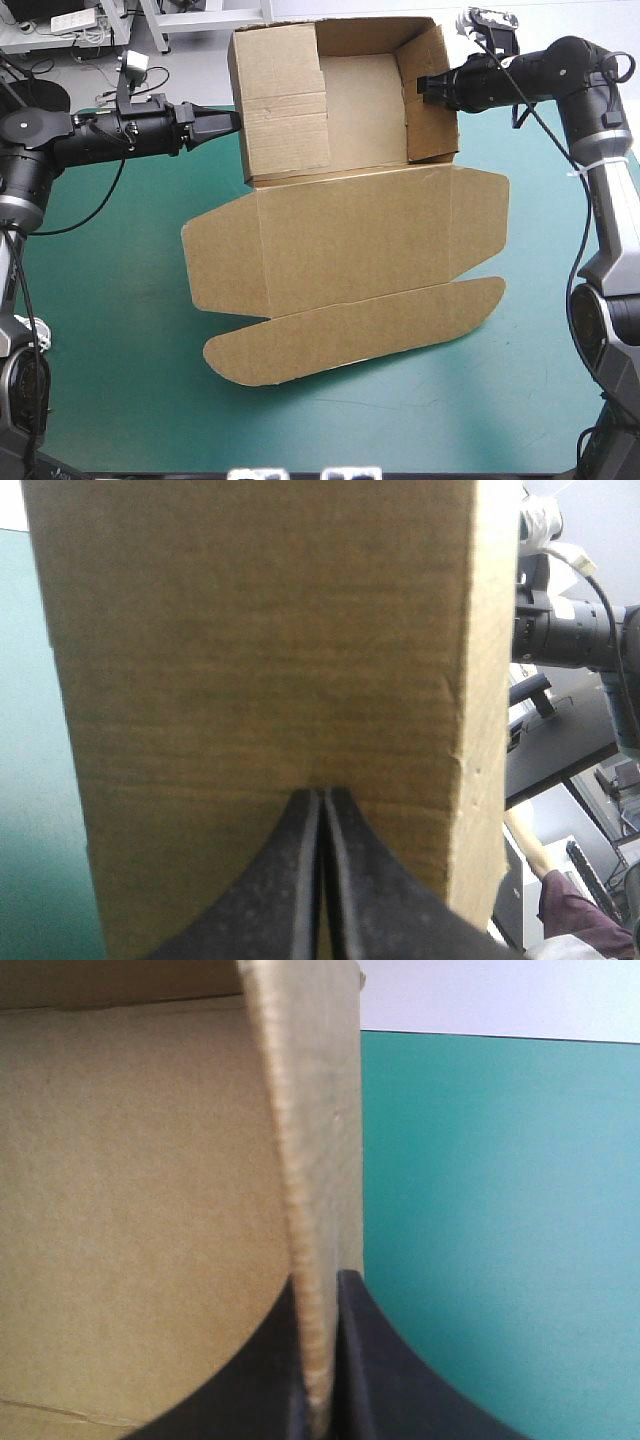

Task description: Fold the box

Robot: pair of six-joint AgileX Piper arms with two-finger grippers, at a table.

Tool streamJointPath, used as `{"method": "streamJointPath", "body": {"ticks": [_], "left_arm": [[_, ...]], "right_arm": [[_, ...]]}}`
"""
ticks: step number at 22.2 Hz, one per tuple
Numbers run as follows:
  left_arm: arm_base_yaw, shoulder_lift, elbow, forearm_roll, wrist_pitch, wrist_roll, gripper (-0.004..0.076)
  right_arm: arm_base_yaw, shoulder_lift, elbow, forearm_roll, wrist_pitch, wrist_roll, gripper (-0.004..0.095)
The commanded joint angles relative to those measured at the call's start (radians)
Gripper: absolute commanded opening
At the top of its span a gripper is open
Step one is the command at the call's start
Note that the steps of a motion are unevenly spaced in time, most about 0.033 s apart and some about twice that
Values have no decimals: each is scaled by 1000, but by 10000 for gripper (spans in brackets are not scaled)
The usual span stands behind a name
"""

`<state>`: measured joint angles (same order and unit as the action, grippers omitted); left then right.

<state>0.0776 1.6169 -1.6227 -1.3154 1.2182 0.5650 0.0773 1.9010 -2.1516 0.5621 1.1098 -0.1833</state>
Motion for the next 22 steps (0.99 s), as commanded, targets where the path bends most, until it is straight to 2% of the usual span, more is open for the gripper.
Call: {"method": "streamJointPath", "body": {"ticks": [1,4,8,11,13,16,17,18,22], "left_arm": [[-9,-50,-26,-84,73,-2,-3],[-9,-50,-26,-84,73,-2,-3],[-9,-50,-26,-84,73,-2,-3],[-9,-50,-26,-80,73,-9,-1],[-9,-50,-26,-76,73,5,72],[-9,-50,-26,-88,73,2,260],[-9,-50,-26,-89,73,-9,298],[-9,-50,-26,-89,73,-11,327],[-9,-51,-26,-91,73,-11,330]], "right_arm": [[5,-52,-31,69,-63,12,-1],[15,-52,-31,70,-65,12,0],[70,-52,-31,-23,-91,36,0],[83,-52,-31,-23,-110,39,0],[83,-52,-31,-23,-108,39,0],[83,-52,-31,-25,-108,39,0],[83,-52,-31,-25,-108,39,0],[83,-52,-31,-25,-108,39,0],[83,-52,-31,-49,-113,39,0]]}}
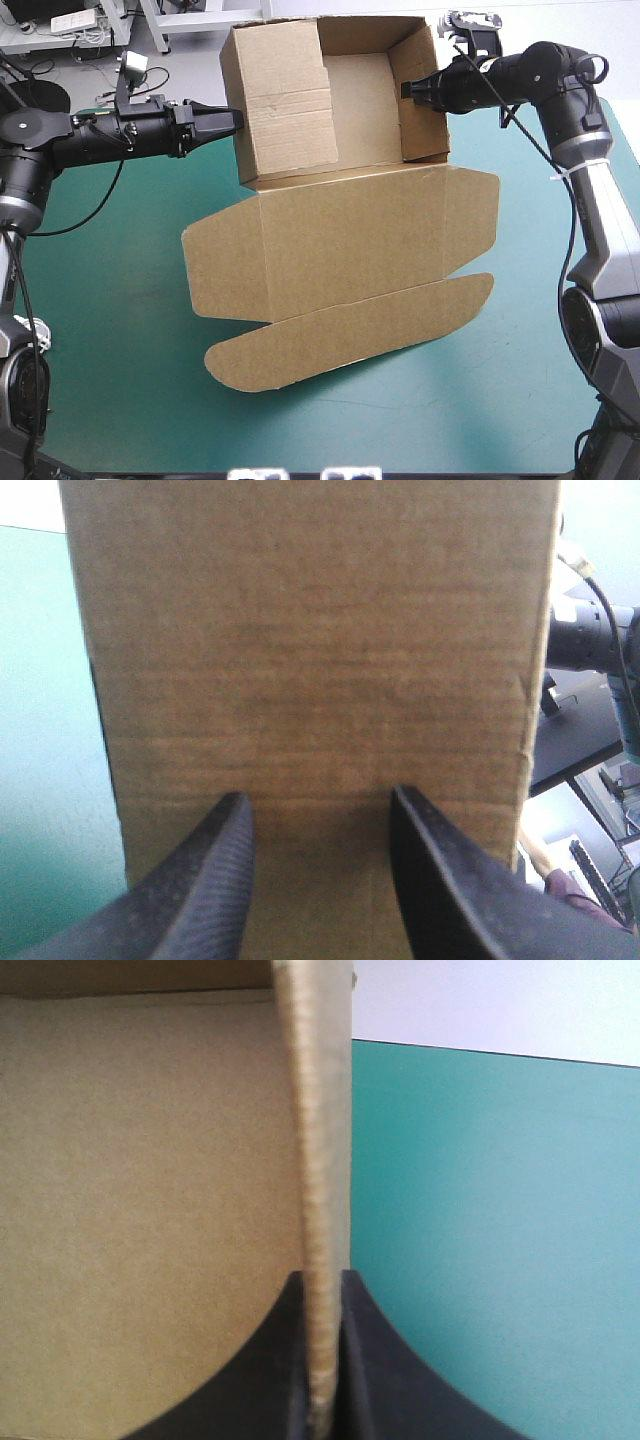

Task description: Fold the box

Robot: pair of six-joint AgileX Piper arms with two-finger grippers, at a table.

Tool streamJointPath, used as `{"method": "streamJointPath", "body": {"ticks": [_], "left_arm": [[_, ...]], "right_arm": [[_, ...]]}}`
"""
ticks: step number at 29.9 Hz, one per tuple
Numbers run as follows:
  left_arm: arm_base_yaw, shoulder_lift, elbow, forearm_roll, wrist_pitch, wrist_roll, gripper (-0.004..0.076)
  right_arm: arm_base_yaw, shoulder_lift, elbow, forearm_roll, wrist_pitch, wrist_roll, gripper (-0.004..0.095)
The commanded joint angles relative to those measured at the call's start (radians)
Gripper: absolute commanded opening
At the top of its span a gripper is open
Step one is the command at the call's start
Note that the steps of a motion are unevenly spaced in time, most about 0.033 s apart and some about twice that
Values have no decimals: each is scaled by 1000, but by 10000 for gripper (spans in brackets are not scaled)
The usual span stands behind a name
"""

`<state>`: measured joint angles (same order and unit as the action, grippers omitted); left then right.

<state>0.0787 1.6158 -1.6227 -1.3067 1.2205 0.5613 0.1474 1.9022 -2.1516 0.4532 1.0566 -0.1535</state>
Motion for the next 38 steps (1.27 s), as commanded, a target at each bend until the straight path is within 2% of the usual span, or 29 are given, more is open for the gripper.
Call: {"method": "streamJointPath", "body": {"ticks": [1,23,38], "left_arm": [[-10,-50,-26,-99,71,-7,330],[-10,-50,-26,-93,71,-1,330],[-10,-50,-26,72,6,-1,330]], "right_arm": [[13,-54,-31,49,-62,17,0],[13,-54,-31,10,-119,32,0],[33,-54,-31,9,-66,28,0]]}}
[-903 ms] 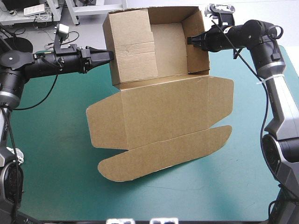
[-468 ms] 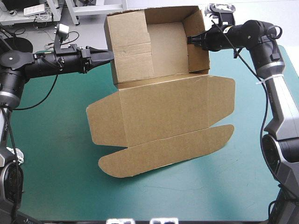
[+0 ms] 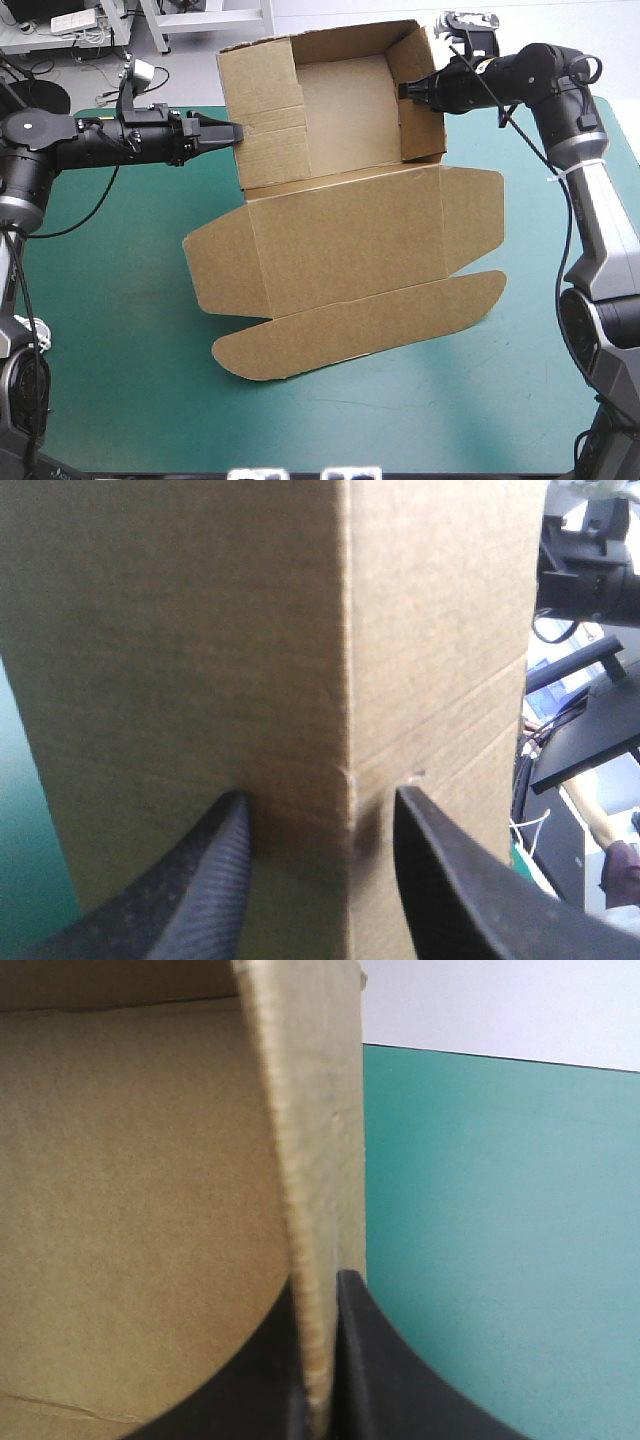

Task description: Fold the box

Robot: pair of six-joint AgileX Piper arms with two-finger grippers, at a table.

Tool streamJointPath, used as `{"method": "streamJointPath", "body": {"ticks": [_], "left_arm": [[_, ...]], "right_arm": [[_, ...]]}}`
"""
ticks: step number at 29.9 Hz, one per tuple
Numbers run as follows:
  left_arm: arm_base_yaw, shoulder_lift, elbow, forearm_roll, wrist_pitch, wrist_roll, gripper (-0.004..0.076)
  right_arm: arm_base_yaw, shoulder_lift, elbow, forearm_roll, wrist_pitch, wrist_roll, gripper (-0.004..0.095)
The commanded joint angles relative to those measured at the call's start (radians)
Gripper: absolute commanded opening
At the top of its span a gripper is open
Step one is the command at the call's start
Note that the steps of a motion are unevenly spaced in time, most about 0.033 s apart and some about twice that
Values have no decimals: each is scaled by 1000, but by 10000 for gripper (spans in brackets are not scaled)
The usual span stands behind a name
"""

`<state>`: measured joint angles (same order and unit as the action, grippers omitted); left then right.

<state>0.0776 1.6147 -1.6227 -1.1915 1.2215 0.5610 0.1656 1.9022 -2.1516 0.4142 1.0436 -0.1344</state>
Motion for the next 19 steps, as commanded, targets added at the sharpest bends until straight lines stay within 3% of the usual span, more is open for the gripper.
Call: {"method": "streamJointPath", "body": {"ticks": [1,12,19], "left_arm": [[-9,-49,-26,-29,2,-1,330],[-9,-49,-26,247,-129,-116,324],[-9,-47,-26,297,-231,-124,197]], "right_arm": [[27,-54,-31,49,-53,9,0],[149,-55,-31,-31,-52,36,0],[170,-66,-31,-14,-30,72,0]]}}
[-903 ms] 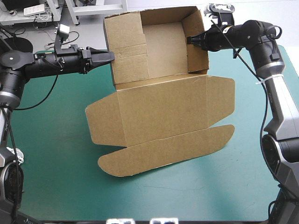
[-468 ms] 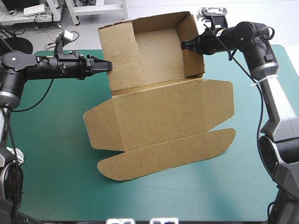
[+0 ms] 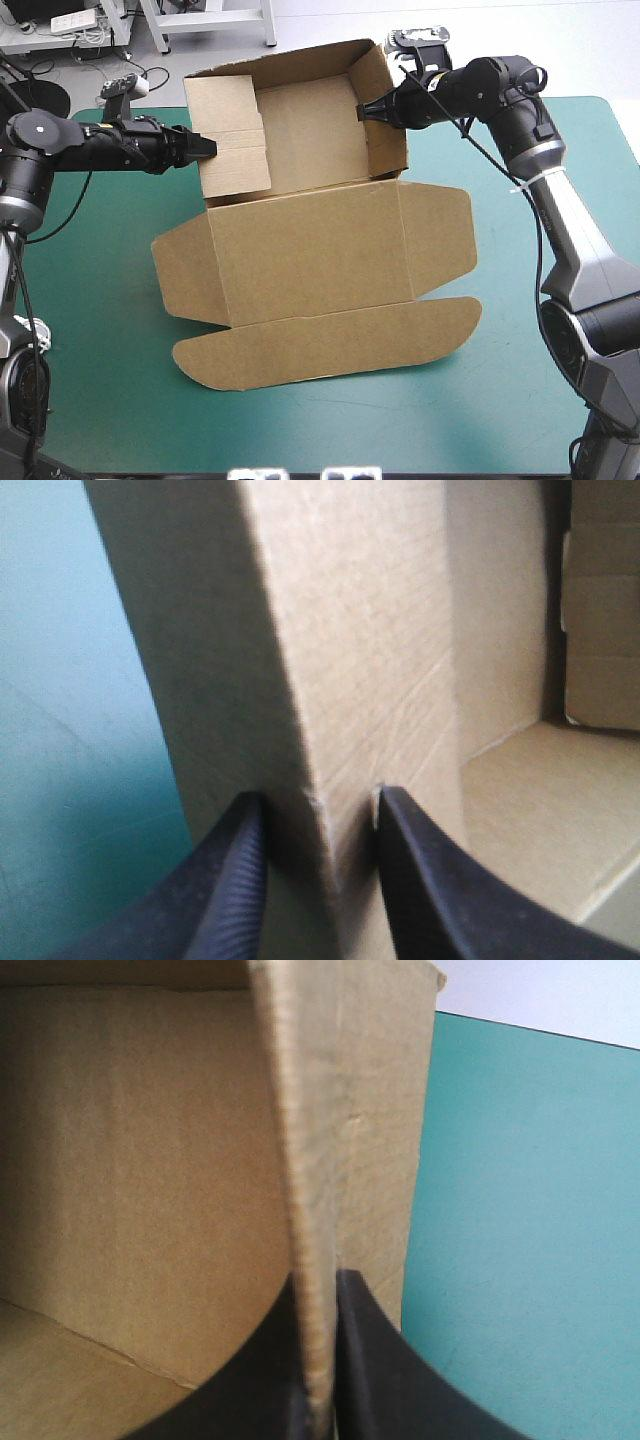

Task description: Fold the box

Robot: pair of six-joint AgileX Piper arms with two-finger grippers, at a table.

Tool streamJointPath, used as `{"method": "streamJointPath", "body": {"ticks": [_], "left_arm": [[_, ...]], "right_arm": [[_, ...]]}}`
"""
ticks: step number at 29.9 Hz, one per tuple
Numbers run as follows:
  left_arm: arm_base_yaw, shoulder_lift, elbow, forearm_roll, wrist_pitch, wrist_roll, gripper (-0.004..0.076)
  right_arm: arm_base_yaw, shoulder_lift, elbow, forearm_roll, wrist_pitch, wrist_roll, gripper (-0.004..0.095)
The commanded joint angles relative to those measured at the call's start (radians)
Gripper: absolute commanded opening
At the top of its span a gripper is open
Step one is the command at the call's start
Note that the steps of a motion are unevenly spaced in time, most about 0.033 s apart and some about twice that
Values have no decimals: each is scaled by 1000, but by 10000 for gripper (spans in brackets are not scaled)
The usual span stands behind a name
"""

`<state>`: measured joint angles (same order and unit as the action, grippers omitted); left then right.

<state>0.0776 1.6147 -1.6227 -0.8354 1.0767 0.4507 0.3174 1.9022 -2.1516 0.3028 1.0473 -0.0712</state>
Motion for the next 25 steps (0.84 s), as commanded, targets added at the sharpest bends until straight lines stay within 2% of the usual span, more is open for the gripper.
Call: {"method": "streamJointPath", "body": {"ticks": [1,6,15,20,25], "left_arm": [[-9,-47,-26,-55,-103,-15,165],[-9,-47,-26,10,-130,-15,-9],[-57,-48,-59,128,-14,-88,-10],[-194,-48,-124,403,2,-259,-10],[-307,-39,-132,586,32,-394,-10]], "right_arm": [[20,-68,-31,99,-28,14,0],[22,-80,-31,110,19,32,0],[22,-73,-31,93,127,95,0],[34,-54,-31,30,202,153,0],[72,-49,-10,-36,204,214,0]]}}
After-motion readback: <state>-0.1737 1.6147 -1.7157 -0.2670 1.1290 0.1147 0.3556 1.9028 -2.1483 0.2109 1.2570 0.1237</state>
